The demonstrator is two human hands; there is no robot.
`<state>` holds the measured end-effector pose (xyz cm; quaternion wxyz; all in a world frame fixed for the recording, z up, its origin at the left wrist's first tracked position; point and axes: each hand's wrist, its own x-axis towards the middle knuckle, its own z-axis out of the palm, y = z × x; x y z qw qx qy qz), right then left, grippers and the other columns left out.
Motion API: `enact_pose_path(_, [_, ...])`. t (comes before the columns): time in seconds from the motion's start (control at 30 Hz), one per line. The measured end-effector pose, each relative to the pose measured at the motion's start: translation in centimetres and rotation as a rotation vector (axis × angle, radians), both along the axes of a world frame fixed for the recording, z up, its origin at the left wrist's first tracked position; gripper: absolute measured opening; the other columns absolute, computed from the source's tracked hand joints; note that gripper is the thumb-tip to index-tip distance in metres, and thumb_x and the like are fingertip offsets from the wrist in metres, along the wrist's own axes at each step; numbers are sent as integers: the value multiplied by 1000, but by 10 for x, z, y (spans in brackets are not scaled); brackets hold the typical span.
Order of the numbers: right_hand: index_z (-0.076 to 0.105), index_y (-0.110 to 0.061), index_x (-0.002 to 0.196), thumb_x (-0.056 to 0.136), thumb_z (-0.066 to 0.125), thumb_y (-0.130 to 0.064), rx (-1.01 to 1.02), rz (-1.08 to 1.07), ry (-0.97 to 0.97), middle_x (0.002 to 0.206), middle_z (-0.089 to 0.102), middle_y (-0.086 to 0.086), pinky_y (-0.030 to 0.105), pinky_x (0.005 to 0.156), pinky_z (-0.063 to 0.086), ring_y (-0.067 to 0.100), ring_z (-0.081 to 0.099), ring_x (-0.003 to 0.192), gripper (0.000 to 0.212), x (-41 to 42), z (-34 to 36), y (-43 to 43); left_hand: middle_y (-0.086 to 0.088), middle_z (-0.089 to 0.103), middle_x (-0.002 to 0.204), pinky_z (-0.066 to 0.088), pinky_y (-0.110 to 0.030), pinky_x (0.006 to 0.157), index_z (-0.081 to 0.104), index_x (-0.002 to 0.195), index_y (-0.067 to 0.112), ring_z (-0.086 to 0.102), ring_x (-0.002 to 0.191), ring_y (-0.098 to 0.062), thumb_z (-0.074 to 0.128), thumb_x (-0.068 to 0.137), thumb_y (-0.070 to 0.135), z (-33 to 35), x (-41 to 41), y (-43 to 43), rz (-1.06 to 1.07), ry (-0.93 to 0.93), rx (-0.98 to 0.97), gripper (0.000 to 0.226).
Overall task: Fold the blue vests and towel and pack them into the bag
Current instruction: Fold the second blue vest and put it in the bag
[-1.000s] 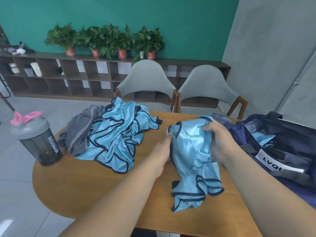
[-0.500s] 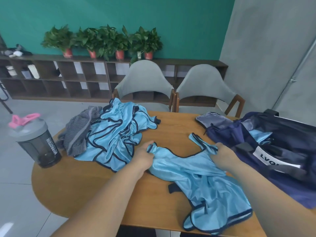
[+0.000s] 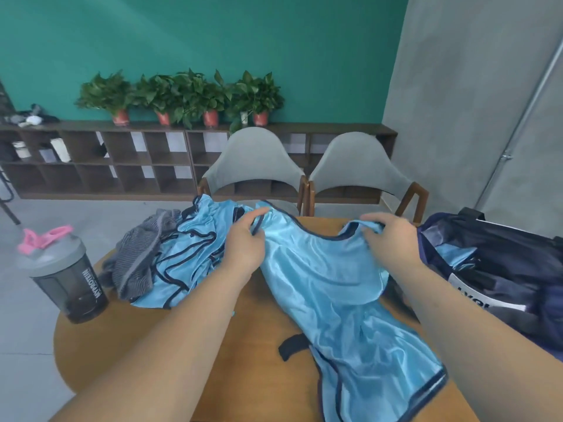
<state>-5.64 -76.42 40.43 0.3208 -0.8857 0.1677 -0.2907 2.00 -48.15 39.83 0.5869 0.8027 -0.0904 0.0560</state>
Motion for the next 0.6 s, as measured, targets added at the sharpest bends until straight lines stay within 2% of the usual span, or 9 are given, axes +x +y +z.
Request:
enact_pose_path(0.07, [78,-27,117,95,71,-16,111,-5,-145,114,74,-9,21,83,49,13,66,101,26,-2,36,-1,17,56,136,49,-23,74,62,134,50,60,81,1,54,103,0,35,9,6,-9,-132,9,59])
enact_pose_path(0.13, [77,-31,117,94,74,-21,202,16,-246,115,73,-15,17,86,49,7,65,103,25,-7,68,1,29,59,123,52,-28,66,57,138,55,58,74,-4,55,102,-1,67,13,11,-25,-209,-13,66])
enact_pose_path(0.2, [77,-36,114,92,75,-27,215,40,-348,113,73,-20,26,96,55,3,66,105,23,-10,92,2,42,58,109,51,-18,66,55,141,54,53,68,9,54,102,-3,98,9,15,-63,-259,-52,70])
enact_pose_path(0.23, [77,-37,114,92,75,-28,210,51,-395,113,73,-21,30,99,55,2,66,107,23,-14,103,4,43,57,114,47,-11,65,55,142,52,51,64,15,53,102,-5,112,4,16,-76,-283,-69,70])
enact_pose_path(0.33, [76,-34,114,95,75,-24,215,94,-564,116,73,-17,27,100,54,1,67,109,22,-27,130,16,24,61,136,39,-15,48,58,142,49,43,49,0,49,99,-8,142,-14,17,-70,-348,-135,72])
enact_pose_path(0.43, [75,-30,115,97,72,-17,203,132,-756,115,72,-11,21,96,52,4,68,108,23,-39,150,30,21,59,143,38,-23,46,60,135,53,37,50,-9,49,99,-7,159,-21,15,-69,-418,-248,71])
enact_pose_path(0.5, [75,-27,116,97,69,-15,144,91,-832,116,72,-8,20,97,49,5,67,110,24,-30,158,34,20,53,152,47,-21,57,55,144,48,53,64,-5,50,102,-3,168,-14,7,-59,-478,-267,67])
enact_pose_path(0.53, [74,-26,120,98,68,-16,99,58,-803,120,71,-6,21,101,48,6,66,114,25,-15,158,30,18,45,160,52,-19,71,44,155,44,59,87,-1,53,105,2,169,-4,4,-72,-470,-195,66])
enact_pose_path(0.6, [60,-24,144,104,61,-28,53,68,-480,145,60,1,27,115,38,17,54,136,41,18,154,18,7,27,171,51,-16,89,3,168,37,51,119,-4,58,107,19,160,20,-3,-137,-335,183,84])
